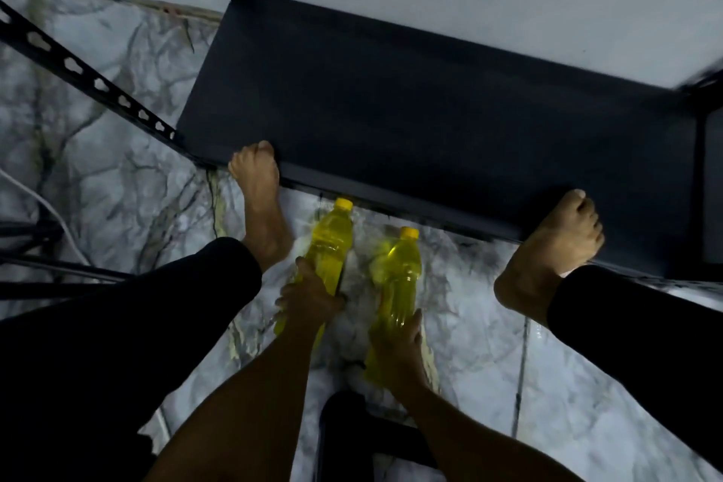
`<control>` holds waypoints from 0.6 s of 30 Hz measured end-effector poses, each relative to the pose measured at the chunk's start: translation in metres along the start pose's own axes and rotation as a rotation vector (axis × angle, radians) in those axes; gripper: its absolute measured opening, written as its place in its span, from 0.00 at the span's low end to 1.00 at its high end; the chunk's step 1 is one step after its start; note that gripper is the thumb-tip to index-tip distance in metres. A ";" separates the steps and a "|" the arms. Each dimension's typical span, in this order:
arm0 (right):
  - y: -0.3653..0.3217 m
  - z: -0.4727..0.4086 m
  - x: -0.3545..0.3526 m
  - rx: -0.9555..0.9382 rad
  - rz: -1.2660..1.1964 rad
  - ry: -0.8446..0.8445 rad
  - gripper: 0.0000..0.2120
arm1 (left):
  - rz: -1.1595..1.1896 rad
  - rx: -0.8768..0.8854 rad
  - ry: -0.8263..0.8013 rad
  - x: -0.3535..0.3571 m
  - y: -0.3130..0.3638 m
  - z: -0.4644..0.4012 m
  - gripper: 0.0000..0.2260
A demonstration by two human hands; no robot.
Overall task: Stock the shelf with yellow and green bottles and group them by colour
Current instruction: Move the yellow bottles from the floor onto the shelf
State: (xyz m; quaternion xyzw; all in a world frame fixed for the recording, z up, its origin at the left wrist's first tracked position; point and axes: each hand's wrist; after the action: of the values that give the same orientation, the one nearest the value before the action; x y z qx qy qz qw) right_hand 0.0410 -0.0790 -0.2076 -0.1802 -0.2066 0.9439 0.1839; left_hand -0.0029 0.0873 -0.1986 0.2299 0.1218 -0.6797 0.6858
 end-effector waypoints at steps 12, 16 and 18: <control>-0.008 -0.030 -0.039 0.158 -0.191 -0.193 0.43 | 0.087 0.100 -0.038 -0.011 -0.011 -0.006 0.49; -0.002 -0.021 -0.055 0.153 -0.190 -0.215 0.45 | 0.203 0.124 -0.085 -0.009 -0.003 0.009 0.49; -0.005 -0.011 -0.058 0.181 -0.177 -0.203 0.58 | 0.373 0.093 -0.184 -0.002 0.002 0.015 0.48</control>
State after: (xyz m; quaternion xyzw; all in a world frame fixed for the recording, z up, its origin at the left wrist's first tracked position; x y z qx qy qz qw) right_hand 0.0978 -0.0955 -0.1993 -0.0475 -0.1535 0.9522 0.2599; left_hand -0.0032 0.0818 -0.1840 0.2166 -0.0176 -0.5642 0.7965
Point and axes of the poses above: each hand's wrist, its own z-axis away from the middle knuckle, its own x-axis out of the palm, y = z × x, and after that the axes turned 11 degrees about -y, right-handed
